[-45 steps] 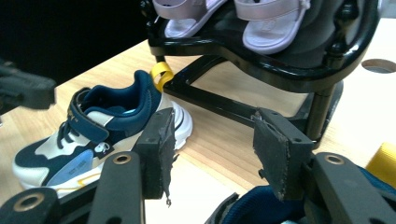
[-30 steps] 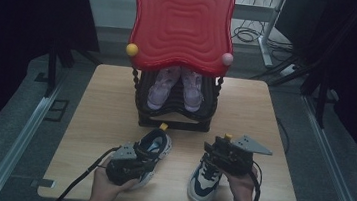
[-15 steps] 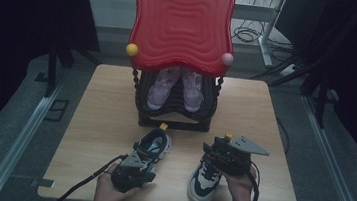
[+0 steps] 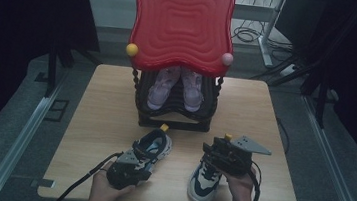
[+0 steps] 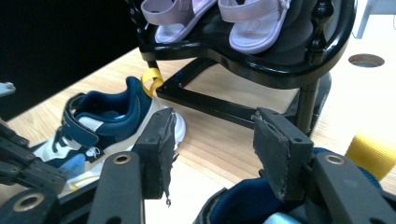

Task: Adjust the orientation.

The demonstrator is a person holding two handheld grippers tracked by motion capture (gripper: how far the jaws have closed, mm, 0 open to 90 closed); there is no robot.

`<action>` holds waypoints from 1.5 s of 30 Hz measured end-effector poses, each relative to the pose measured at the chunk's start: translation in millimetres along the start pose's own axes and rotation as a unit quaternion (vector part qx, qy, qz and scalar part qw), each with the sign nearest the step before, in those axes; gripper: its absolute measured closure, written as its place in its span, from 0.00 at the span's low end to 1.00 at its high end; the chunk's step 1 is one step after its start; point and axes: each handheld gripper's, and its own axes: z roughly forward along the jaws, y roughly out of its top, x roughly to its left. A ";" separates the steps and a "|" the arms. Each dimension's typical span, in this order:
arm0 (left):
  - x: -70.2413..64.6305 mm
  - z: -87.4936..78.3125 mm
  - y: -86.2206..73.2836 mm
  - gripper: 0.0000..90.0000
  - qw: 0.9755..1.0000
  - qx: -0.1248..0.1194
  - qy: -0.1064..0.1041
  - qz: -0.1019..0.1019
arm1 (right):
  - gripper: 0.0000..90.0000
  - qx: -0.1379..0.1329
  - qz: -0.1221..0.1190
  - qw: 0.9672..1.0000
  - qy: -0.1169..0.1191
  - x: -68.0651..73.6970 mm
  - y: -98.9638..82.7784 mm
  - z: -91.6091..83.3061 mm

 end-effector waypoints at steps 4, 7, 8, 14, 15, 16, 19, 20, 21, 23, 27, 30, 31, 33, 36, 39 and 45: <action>3.1 -2.1 -0.6 1.00 1.000 0.001 -0.001 -0.001 | 0.54 0.000 0.000 1.000 -0.003 -0.6 -0.4 0.4; 7.0 -4.5 -1.6 1.00 1.000 0.001 -0.003 -0.006 | 0.54 -0.001 -0.002 1.000 -0.005 -2.0 -0.5 -0.1; 8.6 -5.2 -2.0 1.00 1.000 0.000 -0.004 -0.006 | 0.54 0.000 -0.002 1.000 -0.006 -2.3 -0.4 -0.4; 15.1 -8.4 -3.9 1.00 1.000 -0.001 -0.010 -0.007 | 0.54 -0.001 -0.002 1.000 -0.011 -3.8 -0.6 -1.0; 15.9 -8.6 -4.1 1.00 1.000 -0.002 -0.011 -0.008 | 0.54 -0.001 -0.005 1.000 -0.011 -3.8 -0.6 -1.0; 16.4 -8.5 -4.3 1.00 1.000 -0.002 -0.012 -0.008 | 0.54 -0.001 -0.004 1.000 -0.010 -3.4 -0.6 -1.1; 17.6 -8.2 -4.8 1.00 1.000 -0.002 -0.015 -0.010 | 0.54 0.001 -0.003 1.000 -0.011 -3.4 -0.7 -0.7; 18.4 -8.5 -5.0 1.00 1.000 -0.002 -0.014 -0.011 | 0.54 0.001 -0.003 1.000 -0.012 -3.5 -0.8 -0.6; 19.5 -9.0 -5.3 1.00 1.000 -0.001 -0.013 -0.012 | 0.54 0.001 -0.004 1.000 -0.012 -3.7 -0.9 -0.5; 22.2 -10.4 -6.0 1.00 1.000 -0.001 -0.011 -0.015 | 0.54 0.001 -0.004 1.000 -0.013 -4.4 -1.0 -0.5; 28.7 -14.6 -7.7 1.00 1.000 0.000 -0.010 -0.019 | 0.54 0.001 -0.004 1.000 -0.015 -5.0 -1.2 -0.6; 33.8 -18.0 -9.0 1.00 1.000 0.000 -0.007 -0.022 | 0.54 0.002 -0.005 1.000 -0.015 -4.8 -1.5 -0.2; 35.4 -18.9 -9.5 1.00 1.000 -0.001 -0.007 -0.024 | 0.54 0.002 -0.005 1.000 -0.015 -5.0 -1.7 0.2; 38.8 -20.6 -10.5 1.00 1.000 -0.003 -0.004 -0.027 | 0.54 0.003 -0.006 1.000 -0.015 -5.2 -2.0 0.9; 43.3 -22.2 -12.4 1.00 0.999 -0.009 0.000 -0.037 | 0.54 0.003 -0.005 1.000 -0.015 -5.4 -2.2 1.2; 46.3 -23.8 -13.5 1.00 0.999 -0.011 0.002 -0.041 | 0.54 0.003 -0.006 1.000 -0.015 -5.5 -2.1 0.8; 52.9 -27.3 -16.2 1.00 0.999 -0.014 0.013 -0.050 | 0.54 0.004 -0.005 1.000 -0.015 -5.6 -2.1 0.7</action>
